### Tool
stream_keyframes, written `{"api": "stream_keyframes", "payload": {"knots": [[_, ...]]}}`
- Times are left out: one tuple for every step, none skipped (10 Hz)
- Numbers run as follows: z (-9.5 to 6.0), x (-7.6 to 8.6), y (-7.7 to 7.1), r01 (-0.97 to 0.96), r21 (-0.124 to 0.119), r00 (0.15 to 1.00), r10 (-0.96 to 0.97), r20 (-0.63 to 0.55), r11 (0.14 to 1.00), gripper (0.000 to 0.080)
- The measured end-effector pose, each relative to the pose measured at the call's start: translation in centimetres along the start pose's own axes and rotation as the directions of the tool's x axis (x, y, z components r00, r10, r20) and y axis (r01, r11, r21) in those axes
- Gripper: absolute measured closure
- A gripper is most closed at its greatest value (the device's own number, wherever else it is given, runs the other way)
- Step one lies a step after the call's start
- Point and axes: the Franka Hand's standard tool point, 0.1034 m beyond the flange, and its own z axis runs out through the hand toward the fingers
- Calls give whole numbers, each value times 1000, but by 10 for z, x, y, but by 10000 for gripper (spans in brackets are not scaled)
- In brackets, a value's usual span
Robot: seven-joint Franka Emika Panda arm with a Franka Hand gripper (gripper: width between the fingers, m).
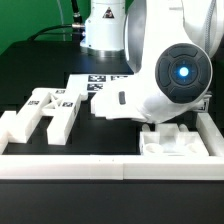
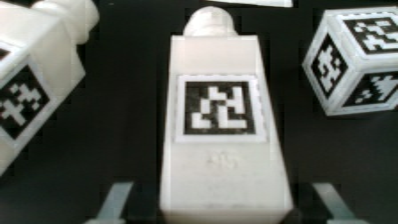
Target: Assemble chair
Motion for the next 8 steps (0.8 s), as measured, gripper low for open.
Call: {"api": "stream_keyframes", "payload": {"knots": [[-7, -3, 2, -2, 4, 1000, 2, 3, 1000, 512], [-16, -9, 2, -2, 8, 1000, 2, 7, 1000, 511], [-27, -13, 3, -3, 18, 1000, 3, -3, 1000, 511], [-34, -15, 6, -6, 23, 1000, 6, -17, 1000, 510], [-35, -9, 5, -5, 20, 998, 6, -57, 1000, 510], [-34, -9, 5, -5, 20, 999, 6, -54, 1000, 510], [-36, -6, 5, -5, 20, 997, 6, -74, 1000, 509], [-43, 3, 6, -5, 16, 987, 8, -162, 1000, 509]]}}
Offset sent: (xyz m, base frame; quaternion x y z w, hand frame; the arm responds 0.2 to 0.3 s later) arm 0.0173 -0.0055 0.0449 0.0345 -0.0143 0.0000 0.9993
